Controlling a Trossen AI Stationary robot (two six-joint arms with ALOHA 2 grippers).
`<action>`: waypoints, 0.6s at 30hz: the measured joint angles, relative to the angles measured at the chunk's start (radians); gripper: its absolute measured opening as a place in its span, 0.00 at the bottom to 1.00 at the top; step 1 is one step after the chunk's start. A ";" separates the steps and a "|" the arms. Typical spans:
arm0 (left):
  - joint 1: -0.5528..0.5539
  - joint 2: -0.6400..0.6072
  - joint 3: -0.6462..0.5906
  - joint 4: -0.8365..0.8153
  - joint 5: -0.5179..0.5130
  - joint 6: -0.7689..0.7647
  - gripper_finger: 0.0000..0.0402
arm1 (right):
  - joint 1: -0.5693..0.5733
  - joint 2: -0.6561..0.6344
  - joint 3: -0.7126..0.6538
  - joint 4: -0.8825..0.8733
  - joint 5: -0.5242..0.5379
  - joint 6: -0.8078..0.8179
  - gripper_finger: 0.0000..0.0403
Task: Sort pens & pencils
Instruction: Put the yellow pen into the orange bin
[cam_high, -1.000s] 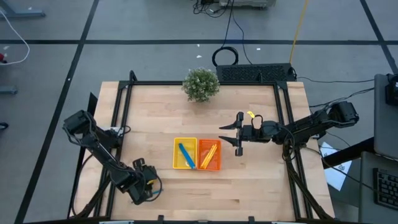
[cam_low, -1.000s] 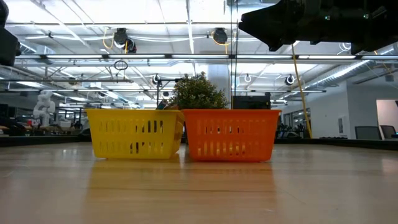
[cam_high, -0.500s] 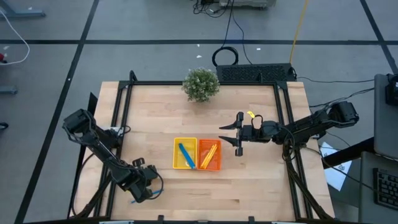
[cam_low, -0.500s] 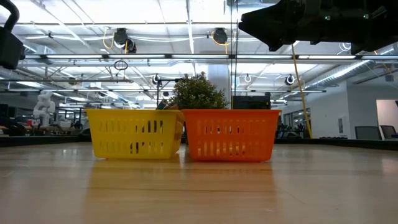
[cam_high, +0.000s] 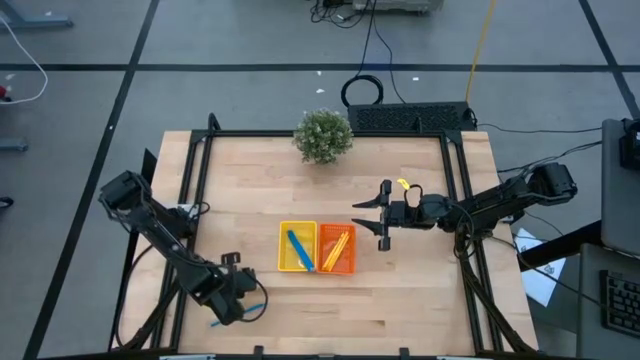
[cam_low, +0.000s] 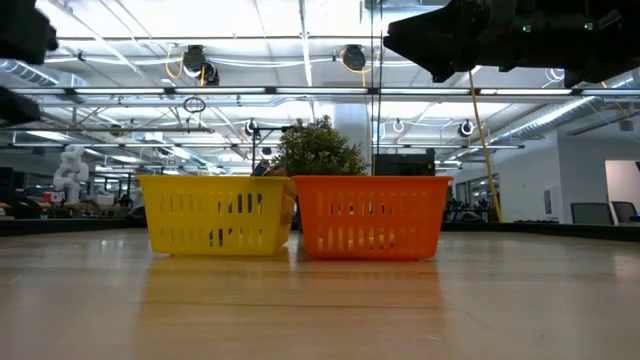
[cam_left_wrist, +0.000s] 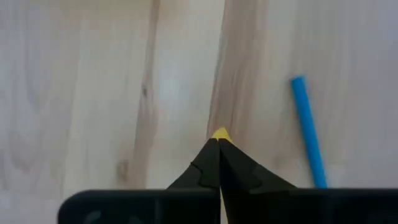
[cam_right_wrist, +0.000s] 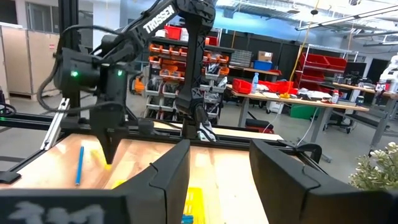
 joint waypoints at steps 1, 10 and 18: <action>0.005 -0.014 0.001 0.000 -0.005 0.014 0.00 | 0.000 0.000 0.000 0.000 0.000 0.000 0.39; 0.067 -0.115 0.003 -0.048 -0.055 0.127 0.00 | 0.000 0.000 0.000 0.000 0.000 0.000 0.39; 0.114 -0.121 0.004 -0.094 -0.013 0.117 0.00 | 0.000 0.000 0.000 -0.002 0.000 0.000 0.39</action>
